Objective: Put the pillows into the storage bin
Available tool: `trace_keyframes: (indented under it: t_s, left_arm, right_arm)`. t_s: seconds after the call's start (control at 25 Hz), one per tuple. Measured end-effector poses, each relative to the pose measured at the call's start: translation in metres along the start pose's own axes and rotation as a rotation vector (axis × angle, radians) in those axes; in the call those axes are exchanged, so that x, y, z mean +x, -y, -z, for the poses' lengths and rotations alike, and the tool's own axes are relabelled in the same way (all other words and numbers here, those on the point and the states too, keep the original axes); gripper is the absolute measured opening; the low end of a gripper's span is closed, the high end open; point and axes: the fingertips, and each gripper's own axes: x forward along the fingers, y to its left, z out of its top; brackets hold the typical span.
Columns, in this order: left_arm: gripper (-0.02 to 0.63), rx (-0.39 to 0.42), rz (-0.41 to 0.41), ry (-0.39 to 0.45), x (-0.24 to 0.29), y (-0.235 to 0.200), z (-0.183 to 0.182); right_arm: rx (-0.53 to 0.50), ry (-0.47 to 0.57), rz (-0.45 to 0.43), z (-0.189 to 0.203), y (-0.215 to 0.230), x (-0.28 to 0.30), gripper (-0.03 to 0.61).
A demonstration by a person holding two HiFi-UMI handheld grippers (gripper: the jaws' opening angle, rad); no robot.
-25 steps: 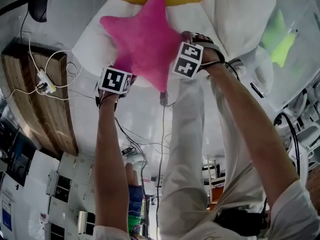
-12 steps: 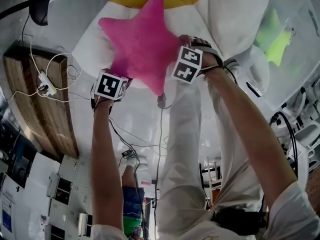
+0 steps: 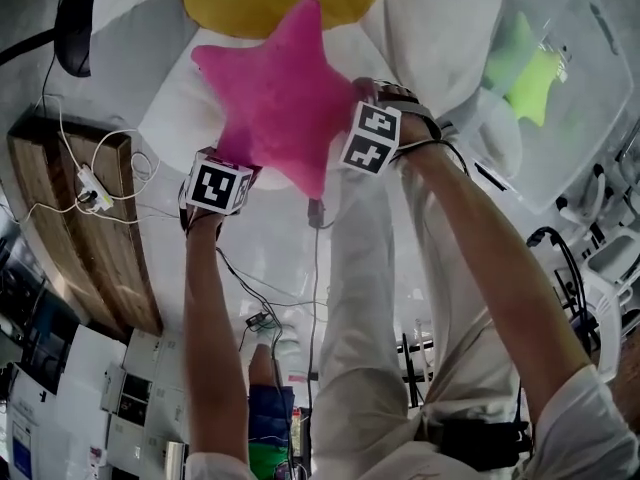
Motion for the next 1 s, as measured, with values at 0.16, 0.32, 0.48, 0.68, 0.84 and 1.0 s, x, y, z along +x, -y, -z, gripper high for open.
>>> trace_keyframes:
  t_s: [0.16, 0.32, 0.48, 0.68, 0.84, 1.0]
  left_arm:
    - [0.333, 0.016, -0.009, 0.016, -0.006, 0.006, -0.014]
    - [0.331, 0.032, -0.017, 0.02, -0.015, 0.012, -0.022]
    - [0.33, 0.057, -0.028, 0.023, -0.024, 0.022, -0.033]
    - [0.33, 0.097, -0.034, 0.029, -0.034, 0.04, -0.053]
    - [0.33, 0.124, -0.037, 0.041, -0.042, 0.049, -0.071]
    - [0.33, 0.151, -0.048, 0.053, -0.052, 0.059, -0.088]
  right_arm:
    - [0.005, 0.005, 0.024, 0.006, 0.01, -0.011, 0.351]
    - [0.018, 0.009, 0.039, 0.011, 0.015, -0.023, 0.351]
    - [0.043, 0.012, 0.047, 0.02, 0.019, -0.037, 0.351]
    - [0.075, 0.015, 0.066, 0.04, 0.026, -0.058, 0.353]
    - [0.101, 0.019, 0.089, 0.05, 0.037, -0.074, 0.353]
    - [0.118, 0.026, 0.112, 0.061, 0.046, -0.091, 0.353]
